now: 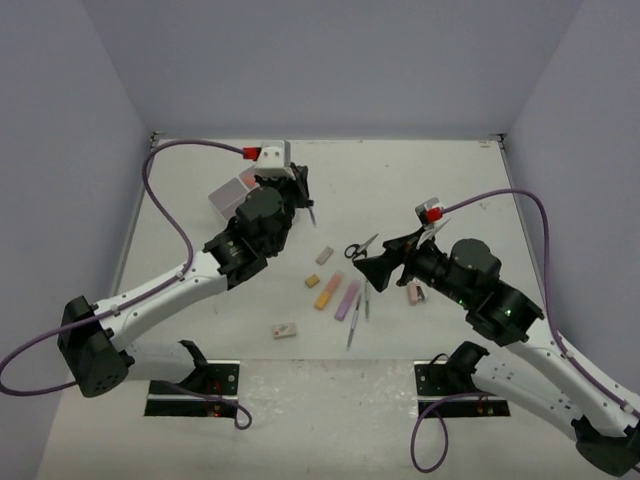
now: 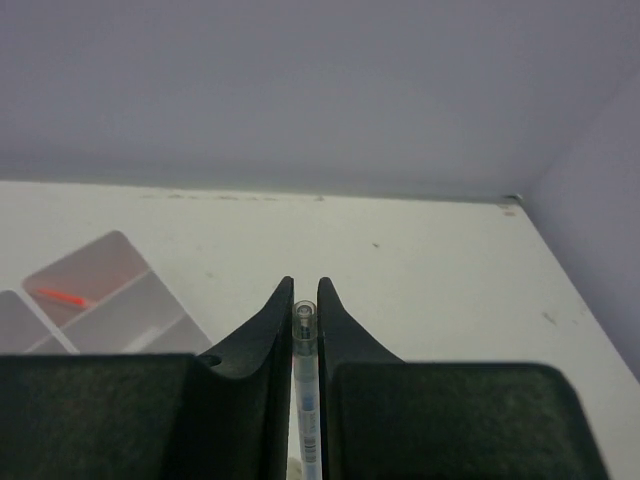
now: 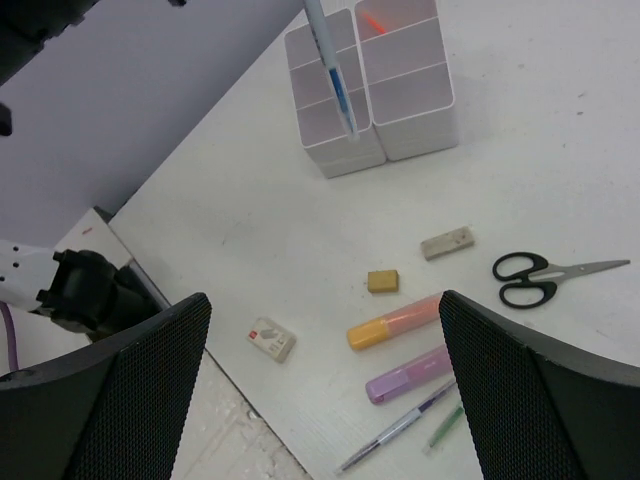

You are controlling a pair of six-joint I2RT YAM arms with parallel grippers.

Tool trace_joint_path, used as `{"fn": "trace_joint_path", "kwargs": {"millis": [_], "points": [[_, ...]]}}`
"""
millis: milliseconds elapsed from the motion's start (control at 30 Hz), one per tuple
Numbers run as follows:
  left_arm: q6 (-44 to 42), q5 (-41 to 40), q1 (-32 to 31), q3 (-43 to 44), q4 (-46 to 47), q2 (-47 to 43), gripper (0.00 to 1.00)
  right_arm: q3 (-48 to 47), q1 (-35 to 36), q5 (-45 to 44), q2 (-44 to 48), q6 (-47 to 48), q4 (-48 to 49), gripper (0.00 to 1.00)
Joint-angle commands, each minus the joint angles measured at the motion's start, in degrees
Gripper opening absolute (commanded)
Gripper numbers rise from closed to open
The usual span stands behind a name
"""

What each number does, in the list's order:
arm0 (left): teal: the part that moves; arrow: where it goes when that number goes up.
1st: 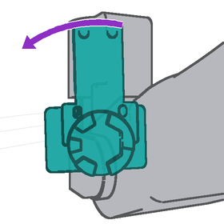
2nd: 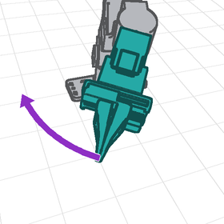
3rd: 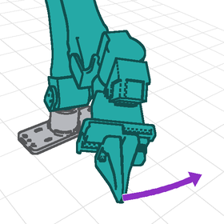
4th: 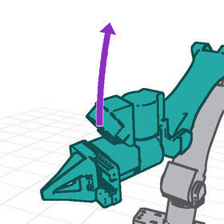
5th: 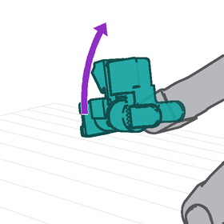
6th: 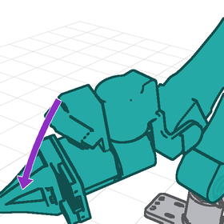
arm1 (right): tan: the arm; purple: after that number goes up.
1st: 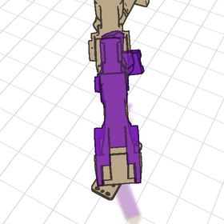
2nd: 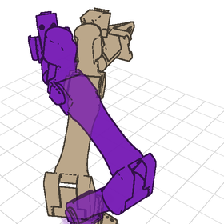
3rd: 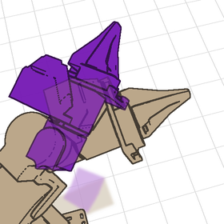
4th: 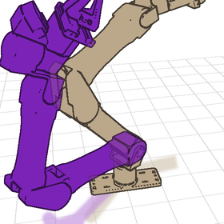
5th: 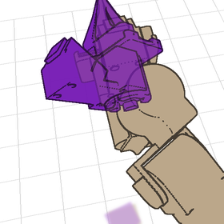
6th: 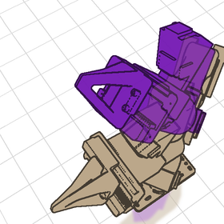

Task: Sort the stationery into containers
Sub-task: Place the pen in the storage box.

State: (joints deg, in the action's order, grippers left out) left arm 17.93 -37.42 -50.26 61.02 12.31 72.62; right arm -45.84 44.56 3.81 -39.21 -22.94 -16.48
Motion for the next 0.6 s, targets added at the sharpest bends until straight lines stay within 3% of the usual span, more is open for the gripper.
{"fn": "trace_joint_path", "kwargs": {"millis": [0, 233, 400, 567], "points": [[-7.98, -9.61, 7.75, 3.06, 9.01, 4.11, 0.0, -0.39, 0.0, -4.62, 1.88, -0.53, -1.8, 0.99], [-21.09, -8.73, 16.99, 5.2, 26.73, 15.39, 0.0, -0.12, -0.08, -3.99, 3.11, -1.24, -1.88, 0.99], [-25.07, -6.13, 20.44, 8.92, 29.88, 23.96, 0.0, 0.09, -0.02, -1.77, 4.13, -1.41, -1.89, 0.99], [-24.62, -4.94, 22.34, 8.41, 31.97, 25.75, 0.0, 0.59, -0.08, -1.16, 4.99, -1.14, -1.88, 0.99]]}}
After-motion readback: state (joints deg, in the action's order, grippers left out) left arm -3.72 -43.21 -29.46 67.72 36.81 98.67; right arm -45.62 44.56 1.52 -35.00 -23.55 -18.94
